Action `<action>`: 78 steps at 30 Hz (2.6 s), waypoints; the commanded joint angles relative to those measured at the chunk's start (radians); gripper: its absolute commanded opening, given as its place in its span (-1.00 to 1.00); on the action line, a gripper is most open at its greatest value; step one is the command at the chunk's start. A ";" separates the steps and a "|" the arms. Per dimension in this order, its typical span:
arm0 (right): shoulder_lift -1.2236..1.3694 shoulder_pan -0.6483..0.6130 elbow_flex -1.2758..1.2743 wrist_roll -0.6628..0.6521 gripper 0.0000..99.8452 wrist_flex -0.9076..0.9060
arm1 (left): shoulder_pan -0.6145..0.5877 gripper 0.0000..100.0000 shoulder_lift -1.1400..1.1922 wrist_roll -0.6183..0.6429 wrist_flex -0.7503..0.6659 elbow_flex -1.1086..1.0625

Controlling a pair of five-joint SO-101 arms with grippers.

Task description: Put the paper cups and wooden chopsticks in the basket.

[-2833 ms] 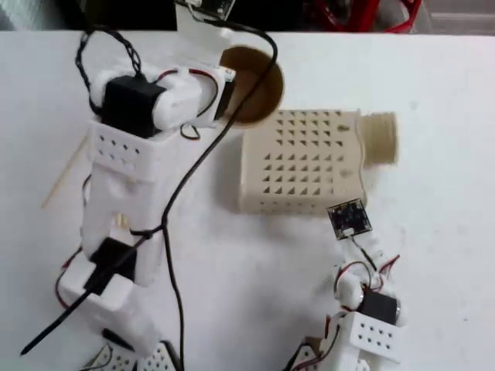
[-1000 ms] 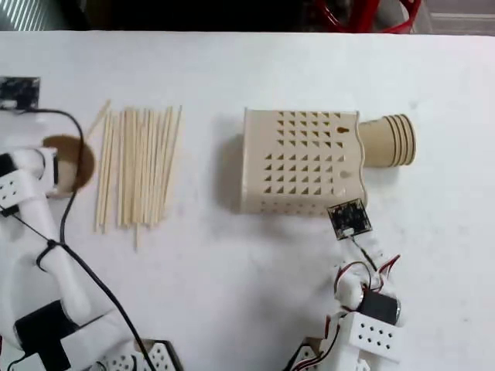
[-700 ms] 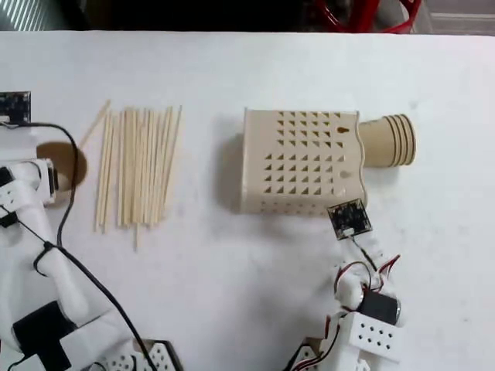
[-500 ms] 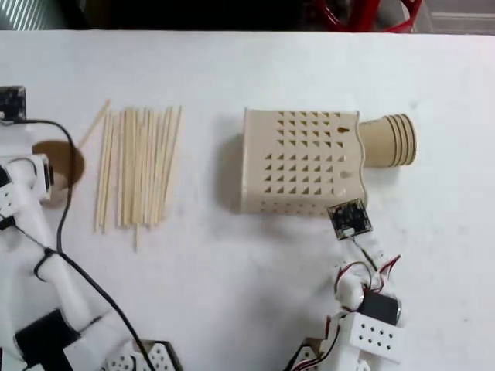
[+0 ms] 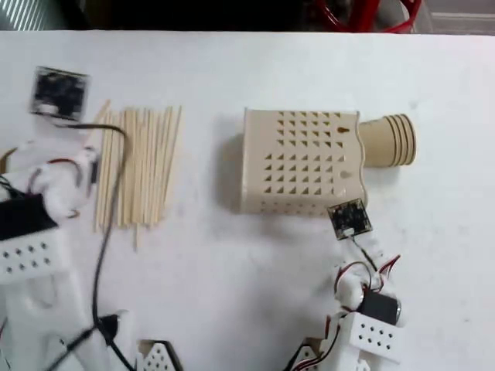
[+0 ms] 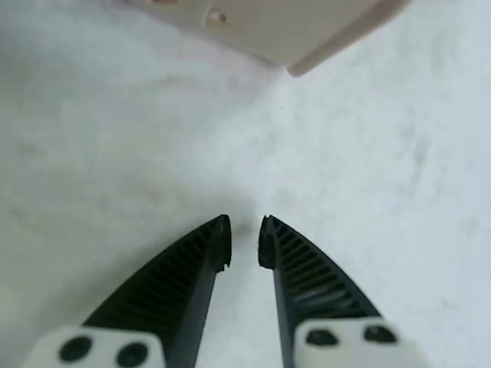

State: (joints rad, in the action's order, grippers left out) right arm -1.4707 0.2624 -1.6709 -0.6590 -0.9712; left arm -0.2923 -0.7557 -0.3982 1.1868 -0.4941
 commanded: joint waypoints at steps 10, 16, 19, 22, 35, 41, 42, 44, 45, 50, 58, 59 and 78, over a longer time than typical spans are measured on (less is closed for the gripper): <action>-0.007 0.005 -0.002 -0.012 -0.85 0.021 | 0.493 -0.74 0.232 0.078 -0.313 0.017; -0.007 0.005 -0.002 -0.012 -0.85 0.021 | 0.596 -0.74 0.489 0.080 -0.338 0.138; -0.007 0.005 -0.002 -0.012 -0.85 0.021 | 0.604 -0.74 0.588 0.080 -0.338 0.206; -0.007 0.005 -0.002 -0.012 -0.85 0.021 | 0.605 -0.74 0.664 0.080 -0.338 0.261; -0.007 0.005 -0.002 -0.012 -0.85 0.021 | 0.667 -0.74 0.855 0.080 -0.339 0.404; -0.007 0.005 -0.002 -0.012 -0.85 0.021 | 0.676 -0.74 0.898 0.078 -0.377 0.393; -0.007 0.005 -0.002 -0.012 -0.85 0.021 | 0.673 -0.74 0.909 0.078 -0.379 0.393; -0.007 0.005 -0.002 -0.012 -0.85 0.021 | 0.665 -0.74 0.932 0.078 -0.381 0.394; -0.007 0.005 -0.002 -0.012 -0.85 0.021 | 0.662 -0.74 0.944 0.078 -0.381 0.397; -0.007 0.005 -0.002 -0.012 -0.85 0.021 | 0.618 -0.74 1.001 0.075 -0.413 0.397; -0.007 0.005 -0.002 -0.012 -0.85 0.021 | 0.545 -0.74 1.055 0.071 -0.437 0.394; -0.007 0.005 -0.002 -0.012 -0.85 0.021 | 0.541 -0.74 1.061 0.071 -0.437 0.394; -0.007 0.005 -0.002 -0.012 -0.85 0.021 | 0.473 -0.74 1.119 0.071 -0.431 0.393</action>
State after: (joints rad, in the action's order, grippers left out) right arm -1.4707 0.2624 -1.6709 -0.6590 -0.9712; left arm 0.2463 0.2908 -0.3214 0.7511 -0.0921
